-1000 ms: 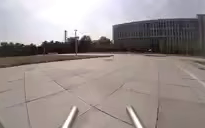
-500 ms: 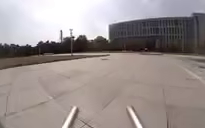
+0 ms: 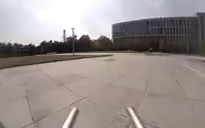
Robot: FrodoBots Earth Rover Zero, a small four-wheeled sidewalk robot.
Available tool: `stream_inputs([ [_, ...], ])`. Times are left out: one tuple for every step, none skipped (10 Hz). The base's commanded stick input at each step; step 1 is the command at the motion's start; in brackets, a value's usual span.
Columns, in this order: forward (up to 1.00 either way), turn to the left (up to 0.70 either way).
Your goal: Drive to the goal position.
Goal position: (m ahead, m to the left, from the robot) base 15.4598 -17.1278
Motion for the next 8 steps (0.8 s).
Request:
stream_inputs([
  [1.00,0.02],
  [1.00,0.02],
  [1.00,0.02],
  [1.00,0.02],
  [1.00,0.02],
  [1.00,0.02],
  [1.00,-0.06],
  [1.00,-0.19],
])
